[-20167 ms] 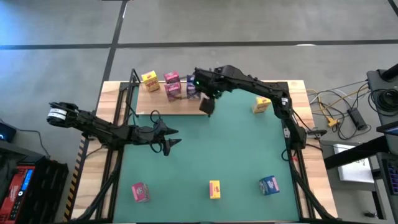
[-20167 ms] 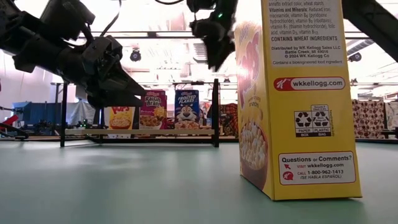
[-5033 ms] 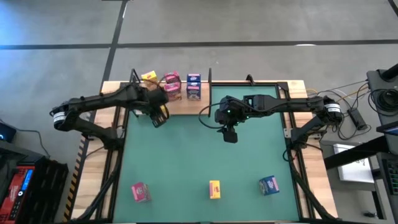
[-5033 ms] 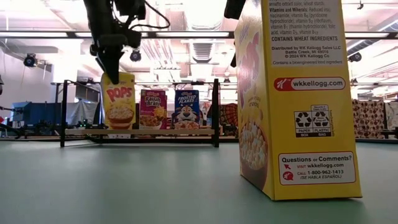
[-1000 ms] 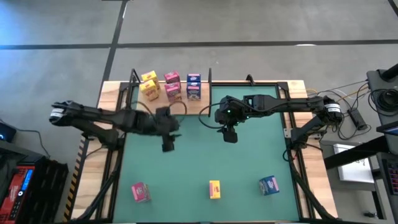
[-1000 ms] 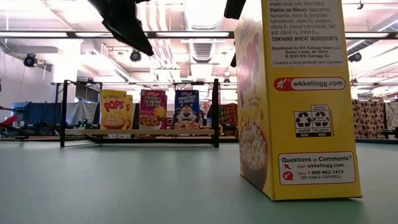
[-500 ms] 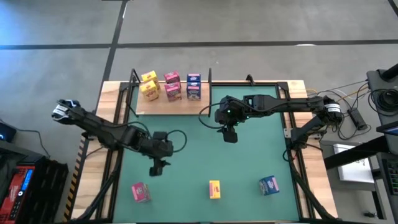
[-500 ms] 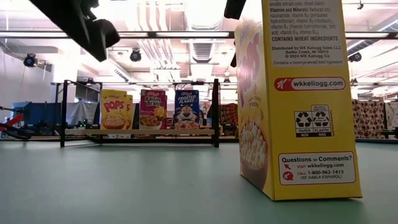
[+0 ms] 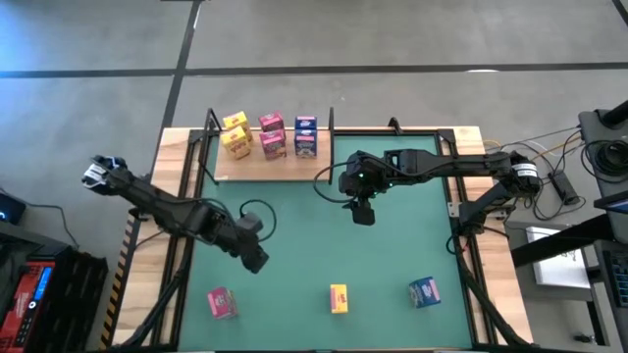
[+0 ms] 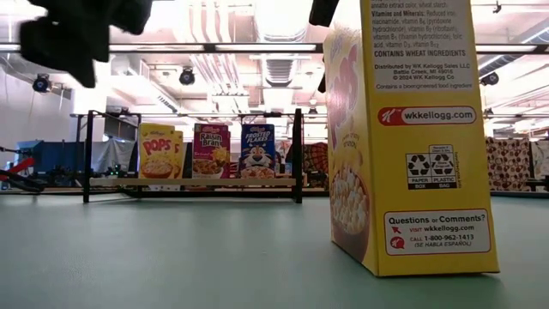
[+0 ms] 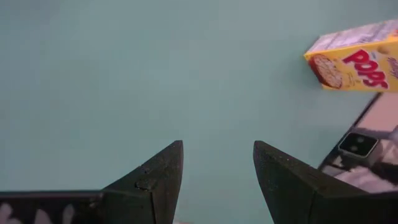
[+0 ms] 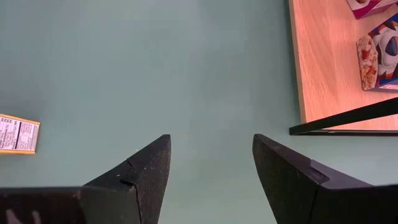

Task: Stack cereal on shelf
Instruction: Put the pink cereal box on the shelf aligned with the other pink cereal boxes

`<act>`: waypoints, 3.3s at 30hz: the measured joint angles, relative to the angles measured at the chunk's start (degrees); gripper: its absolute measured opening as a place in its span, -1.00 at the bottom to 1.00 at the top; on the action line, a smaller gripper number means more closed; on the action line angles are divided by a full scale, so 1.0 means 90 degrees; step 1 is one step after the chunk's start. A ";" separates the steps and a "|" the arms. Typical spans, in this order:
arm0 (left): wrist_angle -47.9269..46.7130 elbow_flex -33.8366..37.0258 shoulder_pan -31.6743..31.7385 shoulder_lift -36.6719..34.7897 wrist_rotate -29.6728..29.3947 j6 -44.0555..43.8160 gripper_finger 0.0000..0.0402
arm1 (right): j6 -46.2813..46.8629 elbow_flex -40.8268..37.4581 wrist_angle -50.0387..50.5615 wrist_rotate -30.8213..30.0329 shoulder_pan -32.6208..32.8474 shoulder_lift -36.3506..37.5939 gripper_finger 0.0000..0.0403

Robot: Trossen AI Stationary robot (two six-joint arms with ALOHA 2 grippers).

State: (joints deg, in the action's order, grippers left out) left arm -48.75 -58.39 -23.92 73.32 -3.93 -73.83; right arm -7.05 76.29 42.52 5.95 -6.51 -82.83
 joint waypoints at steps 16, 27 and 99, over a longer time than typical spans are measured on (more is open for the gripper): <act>-0.0278 0.0000 -0.1142 0.0253 0.0007 -0.3719 0.01 | 0.0001 0.0000 0.0000 0.0000 0.0001 0.0001 0.08; -0.2531 -0.1380 -0.1589 0.0806 0.0052 -0.4841 0.31 | 0.0000 0.0000 0.0000 -0.0001 0.0001 0.0000 0.08; -0.2275 -0.0811 -0.0288 0.1817 -0.0965 -0.0517 -0.28 | 0.0000 0.0000 0.0000 -0.0001 -0.0002 0.0002 0.07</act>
State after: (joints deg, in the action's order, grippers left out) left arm -69.23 -65.69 -26.51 89.67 -12.62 -78.48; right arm -7.05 76.29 42.52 5.93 -6.52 -82.81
